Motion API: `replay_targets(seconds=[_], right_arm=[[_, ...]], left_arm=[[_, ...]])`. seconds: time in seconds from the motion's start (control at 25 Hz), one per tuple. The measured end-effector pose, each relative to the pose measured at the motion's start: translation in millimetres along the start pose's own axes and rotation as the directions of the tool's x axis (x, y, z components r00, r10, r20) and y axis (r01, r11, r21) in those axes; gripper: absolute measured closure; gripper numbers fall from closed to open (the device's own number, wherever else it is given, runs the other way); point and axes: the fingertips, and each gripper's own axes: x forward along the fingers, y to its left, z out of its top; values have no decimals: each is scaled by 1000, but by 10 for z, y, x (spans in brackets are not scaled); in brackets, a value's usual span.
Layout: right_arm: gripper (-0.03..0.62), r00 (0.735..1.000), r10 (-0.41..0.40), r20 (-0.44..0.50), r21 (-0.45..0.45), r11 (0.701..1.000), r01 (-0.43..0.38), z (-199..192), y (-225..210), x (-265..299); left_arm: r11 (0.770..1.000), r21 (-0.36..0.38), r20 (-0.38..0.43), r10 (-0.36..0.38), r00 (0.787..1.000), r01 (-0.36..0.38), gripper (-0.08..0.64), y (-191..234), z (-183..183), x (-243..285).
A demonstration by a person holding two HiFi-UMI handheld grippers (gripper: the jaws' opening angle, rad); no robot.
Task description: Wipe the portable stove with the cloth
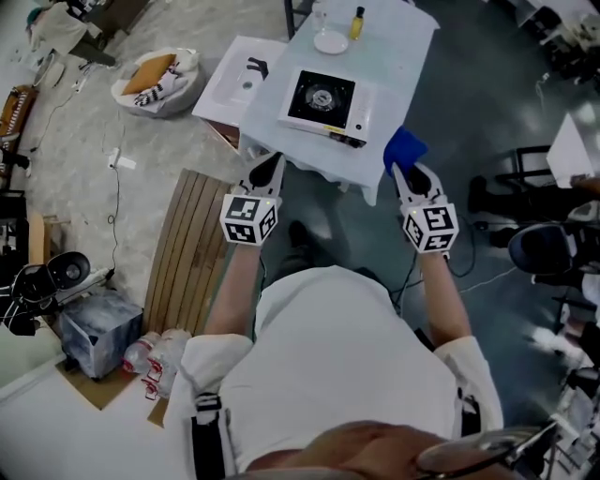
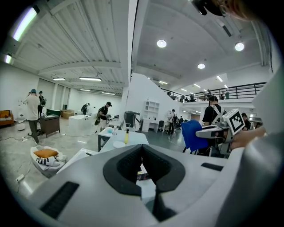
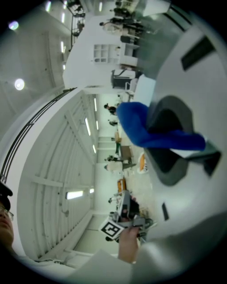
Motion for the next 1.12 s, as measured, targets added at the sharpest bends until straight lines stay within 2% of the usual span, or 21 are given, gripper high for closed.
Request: replay_targets(seconds=[0.36,0.6,1.12], right_arm=[[500,997,-69,-22,3,998,69,177,49,581],[500,996,-70,-47,-3,998,70,175,203,892],[500,994,-82,-72,16,996,84,197,-34,1201]], left_arm=[[997,10,-28,-77,997,77,528,607,141,392],[994,23,-46,-110,993,111,528,925,163,532],[993,-2,-74,-120,990,120,528,1088,167,836]])
